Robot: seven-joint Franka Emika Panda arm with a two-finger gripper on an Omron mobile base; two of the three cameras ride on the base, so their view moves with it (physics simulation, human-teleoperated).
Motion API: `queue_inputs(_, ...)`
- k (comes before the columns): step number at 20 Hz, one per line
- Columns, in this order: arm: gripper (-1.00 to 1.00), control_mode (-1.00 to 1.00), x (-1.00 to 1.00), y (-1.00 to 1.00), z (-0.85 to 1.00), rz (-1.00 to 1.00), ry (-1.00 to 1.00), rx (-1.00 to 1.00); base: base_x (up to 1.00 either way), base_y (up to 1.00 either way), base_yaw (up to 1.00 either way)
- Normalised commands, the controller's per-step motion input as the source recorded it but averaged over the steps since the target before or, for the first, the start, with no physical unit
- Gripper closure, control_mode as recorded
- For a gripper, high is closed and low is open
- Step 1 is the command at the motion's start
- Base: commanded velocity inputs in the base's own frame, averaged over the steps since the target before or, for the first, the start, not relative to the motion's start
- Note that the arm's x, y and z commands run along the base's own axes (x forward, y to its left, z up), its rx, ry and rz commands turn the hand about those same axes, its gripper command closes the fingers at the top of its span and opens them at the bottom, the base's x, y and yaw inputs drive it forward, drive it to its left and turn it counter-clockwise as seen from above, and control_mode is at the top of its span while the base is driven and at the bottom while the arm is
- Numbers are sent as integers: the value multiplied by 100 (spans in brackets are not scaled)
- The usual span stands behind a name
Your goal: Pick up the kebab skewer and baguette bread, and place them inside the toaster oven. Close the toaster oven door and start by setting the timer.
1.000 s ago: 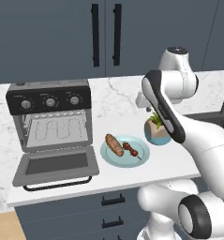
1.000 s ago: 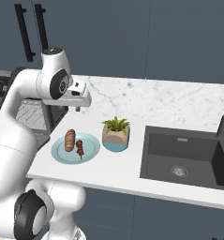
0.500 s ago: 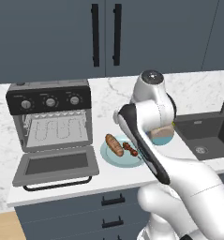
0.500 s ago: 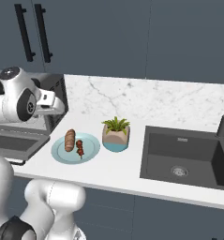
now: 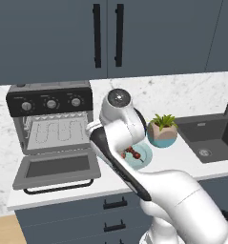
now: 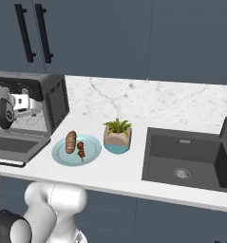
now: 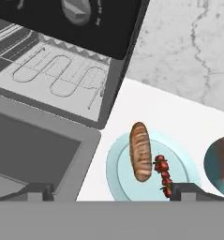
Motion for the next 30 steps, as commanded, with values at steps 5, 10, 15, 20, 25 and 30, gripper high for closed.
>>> queue_inputs(5,-100,-100,16,98,-4,30,8,-47,0,0,0)
queue_inputs(10,-100,-100,16,80,-13,35,9,-52,0,0,0)
queue_inputs(15,-100,-100,8,47,-21,34,18,-59,0,0,0)
queue_inputs(20,-100,-100,12,2,-35,46,11,-52,0,0,0)
queue_inputs(25,-100,-100,14,13,-10,38,4,-46,0,0,0)
queue_inputs(30,-100,-100,9,0,-15,27,8,-37,0,0,0)
